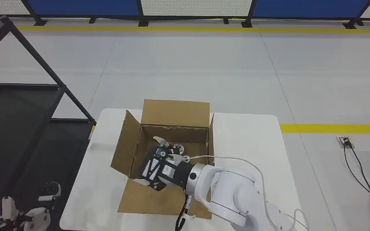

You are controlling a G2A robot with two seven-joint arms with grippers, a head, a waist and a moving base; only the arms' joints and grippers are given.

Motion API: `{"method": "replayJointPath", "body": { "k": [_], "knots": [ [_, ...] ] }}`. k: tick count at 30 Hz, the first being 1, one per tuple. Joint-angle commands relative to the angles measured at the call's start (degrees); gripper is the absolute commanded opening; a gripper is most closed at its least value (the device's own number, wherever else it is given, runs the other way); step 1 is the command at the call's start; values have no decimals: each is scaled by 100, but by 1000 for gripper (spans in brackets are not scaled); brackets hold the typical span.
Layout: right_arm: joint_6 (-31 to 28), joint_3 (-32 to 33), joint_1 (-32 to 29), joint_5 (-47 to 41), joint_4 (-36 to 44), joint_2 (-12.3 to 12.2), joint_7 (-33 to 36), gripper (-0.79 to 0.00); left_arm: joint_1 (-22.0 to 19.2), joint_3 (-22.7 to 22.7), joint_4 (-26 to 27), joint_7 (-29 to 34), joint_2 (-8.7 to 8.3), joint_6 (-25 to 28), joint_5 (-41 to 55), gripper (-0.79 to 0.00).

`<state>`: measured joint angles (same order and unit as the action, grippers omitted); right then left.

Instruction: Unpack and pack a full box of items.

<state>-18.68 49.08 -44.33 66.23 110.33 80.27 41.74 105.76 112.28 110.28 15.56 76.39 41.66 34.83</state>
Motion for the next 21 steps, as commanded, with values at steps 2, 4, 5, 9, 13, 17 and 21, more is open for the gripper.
{"method": "replayJointPath", "body": {
  "k": [2, 4, 5, 9, 13, 17, 21],
  "knots": [
    [44, 61, -79, -71, -43, -4, -125, 0, -115, 28, 68, -239, 7, -164, 53, 0],
    [98, 282, -158, -282, -50, -16, -351, 0, -235, 26, 195, -266, 0, -401, -123, 0],
    [89, 421, -216, -485, -11, -26, -457, 0, -302, 18, 249, -259, -4, -462, -271, 0],
    [-130, 1190, -569, -1481, 221, -112, -701, 0, -629, -134, 377, 50, -40, -813, -888, 0],
    [-479, 2096, -1107, -2642, 437, -234, -687, 0, -1024, -354, 315, 574, -98, -1275, -1531, 0],
    [-616, 2968, -1663, -3603, 479, -353, -518, 0, -1492, -600, 13, 950, -153, -1686, -2109, 0],
    [-538, 3577, -2127, -4283, 367, -436, -405, 0, -1865, -863, -303, 1045, -182, -1873, -2653, 0]
  ]
}}
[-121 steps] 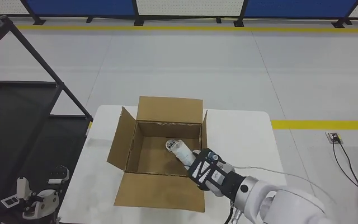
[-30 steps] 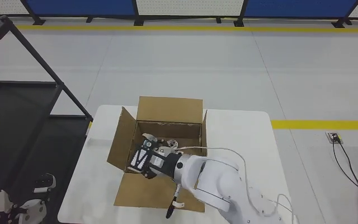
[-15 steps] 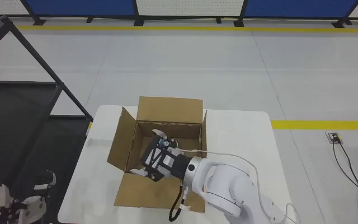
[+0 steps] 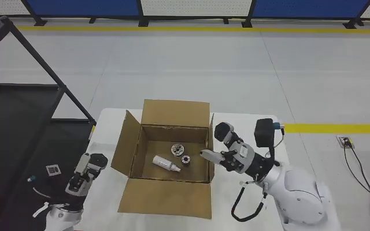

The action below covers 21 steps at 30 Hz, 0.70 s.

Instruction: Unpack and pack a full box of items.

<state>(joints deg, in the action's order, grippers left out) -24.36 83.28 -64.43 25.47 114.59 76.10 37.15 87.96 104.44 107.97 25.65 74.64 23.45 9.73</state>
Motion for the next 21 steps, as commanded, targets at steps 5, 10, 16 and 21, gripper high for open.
{"method": "replayJointPath", "body": {
  "k": [5, 10, 16, 21],
  "knots": [
    [93, 469, -290, -831, -421, -92, 353, 0, -270, -366, -191, 100, -24, -130, -487, 0],
    [117, 234, 32, -1203, -952, -123, 700, 0, -289, -702, -112, 207, -34, -149, -854, 0],
    [164, -444, 807, -1397, -1806, -77, 735, 0, -591, -1352, -239, -22, -4, -564, -1352, 0],
    [261, -730, 1109, -1479, -2130, -44, 745, 0, -875, -1723, -453, -288, 18, -785, -1719, 0]
  ]
}}
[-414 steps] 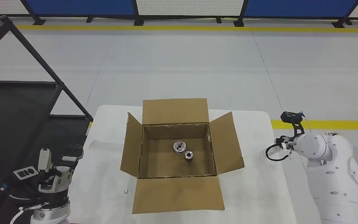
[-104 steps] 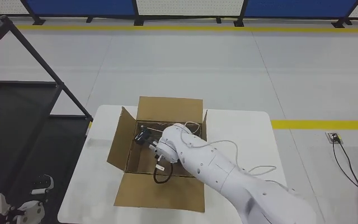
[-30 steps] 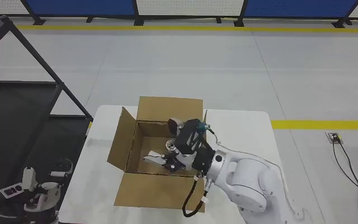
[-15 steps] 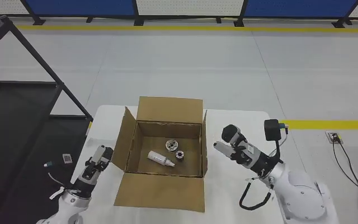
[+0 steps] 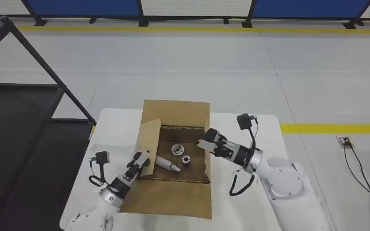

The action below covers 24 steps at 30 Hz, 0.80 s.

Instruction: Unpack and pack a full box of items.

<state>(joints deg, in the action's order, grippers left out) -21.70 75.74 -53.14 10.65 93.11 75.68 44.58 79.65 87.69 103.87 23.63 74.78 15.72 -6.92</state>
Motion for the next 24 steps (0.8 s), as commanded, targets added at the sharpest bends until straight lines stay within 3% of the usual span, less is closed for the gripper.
{"method": "replayJointPath", "body": {
  "k": [1, 11, 13, 24],
  "knots": [
    [-4, 23, -19, 3, 19, -2, 2, 0, -67, -54, -51, -164, 6, -1, -65, 0],
    [-4, 23, -19, 3, 19, -2, 2, 0, -43, -8, 19, -432, 12, -8, -37, 0],
    [288, -59, -6, 47, -71, 10, -158, 0, -61, -49, 45, -469, 11, -194, -128, 0],
    [1159, -1187, 1129, 159, -1532, 210, -151, 0, -375, -495, -181, -431, 22, -997, -546, 0]
  ]
}}
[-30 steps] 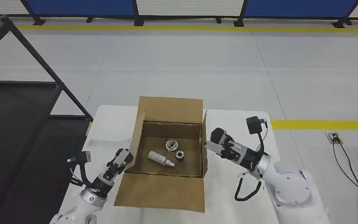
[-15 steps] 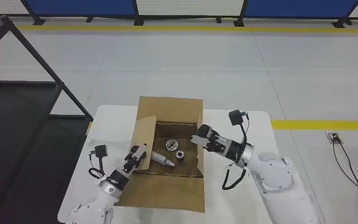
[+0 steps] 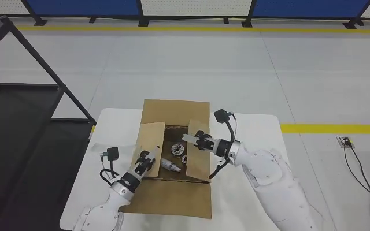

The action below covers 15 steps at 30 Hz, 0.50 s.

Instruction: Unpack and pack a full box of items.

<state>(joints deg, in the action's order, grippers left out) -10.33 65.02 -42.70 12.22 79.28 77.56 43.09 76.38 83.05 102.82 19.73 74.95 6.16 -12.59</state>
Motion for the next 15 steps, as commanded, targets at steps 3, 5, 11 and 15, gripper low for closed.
{"method": "replayJointPath", "body": {
  "k": [3, 5, 11, 15],
  "knots": [
    [87, -347, 272, 225, -486, 76, -220, 0, -159, -122, -231, -121, 16, -92, 20, 0],
    [14, -478, 338, 324, -634, 106, -345, 0, -195, -164, -306, -165, 20, -139, 4, 0],
    [-165, -713, 369, 908, -808, 133, -695, 0, -278, -231, -441, -247, 26, -219, 27, 0],
    [-65, -780, 373, 1172, -847, 139, -787, 0, -305, -270, -501, -290, 27, -274, -10, 0]
  ]
}}
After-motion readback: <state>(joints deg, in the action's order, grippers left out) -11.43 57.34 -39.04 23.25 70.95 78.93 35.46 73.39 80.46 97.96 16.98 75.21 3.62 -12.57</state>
